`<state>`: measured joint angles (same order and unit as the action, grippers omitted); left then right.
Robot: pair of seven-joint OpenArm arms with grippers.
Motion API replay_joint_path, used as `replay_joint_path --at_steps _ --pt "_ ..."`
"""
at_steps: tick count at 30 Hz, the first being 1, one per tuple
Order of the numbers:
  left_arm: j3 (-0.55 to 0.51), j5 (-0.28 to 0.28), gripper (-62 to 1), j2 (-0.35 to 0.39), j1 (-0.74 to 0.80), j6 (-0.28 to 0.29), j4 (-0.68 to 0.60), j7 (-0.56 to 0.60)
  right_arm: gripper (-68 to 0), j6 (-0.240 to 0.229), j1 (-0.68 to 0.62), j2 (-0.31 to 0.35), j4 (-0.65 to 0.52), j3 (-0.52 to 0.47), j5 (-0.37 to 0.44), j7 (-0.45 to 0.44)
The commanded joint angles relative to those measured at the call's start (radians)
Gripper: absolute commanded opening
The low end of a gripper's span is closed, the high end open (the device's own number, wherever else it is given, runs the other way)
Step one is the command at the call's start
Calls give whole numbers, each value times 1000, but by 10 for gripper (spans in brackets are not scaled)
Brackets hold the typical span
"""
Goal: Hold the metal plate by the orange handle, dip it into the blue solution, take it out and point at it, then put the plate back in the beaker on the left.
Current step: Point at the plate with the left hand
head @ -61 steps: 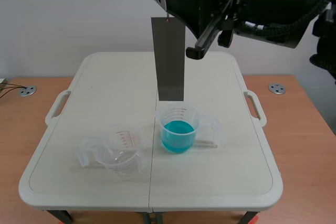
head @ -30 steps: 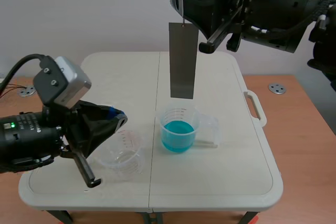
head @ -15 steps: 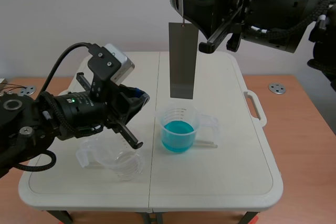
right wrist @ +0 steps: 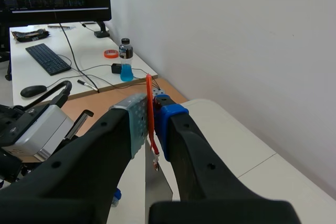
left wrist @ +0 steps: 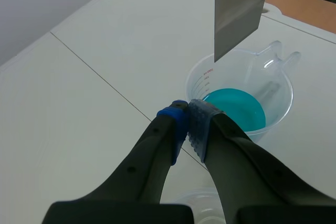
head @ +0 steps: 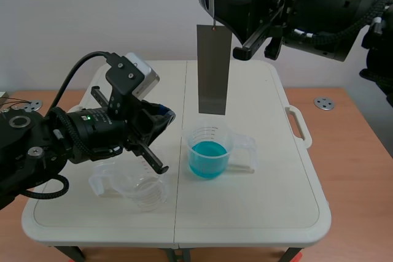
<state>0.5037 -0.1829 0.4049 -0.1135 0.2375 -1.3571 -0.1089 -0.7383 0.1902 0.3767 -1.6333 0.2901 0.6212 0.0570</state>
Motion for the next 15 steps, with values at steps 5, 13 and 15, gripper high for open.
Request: replay_joint_path --at_steps 5,13,15 --pt "3 -8 -577 10 -3 0 -18 11 -662 -7 26 3 -5 1 20 -19" --pt "-44 -168 -577 150 65 -60 -76 35 -662 -7 26 3 -5 1 19 -17" --pt "-89 -216 -577 213 116 -74 -114 48 -662 -7 26 3 -5 1 19 -11"
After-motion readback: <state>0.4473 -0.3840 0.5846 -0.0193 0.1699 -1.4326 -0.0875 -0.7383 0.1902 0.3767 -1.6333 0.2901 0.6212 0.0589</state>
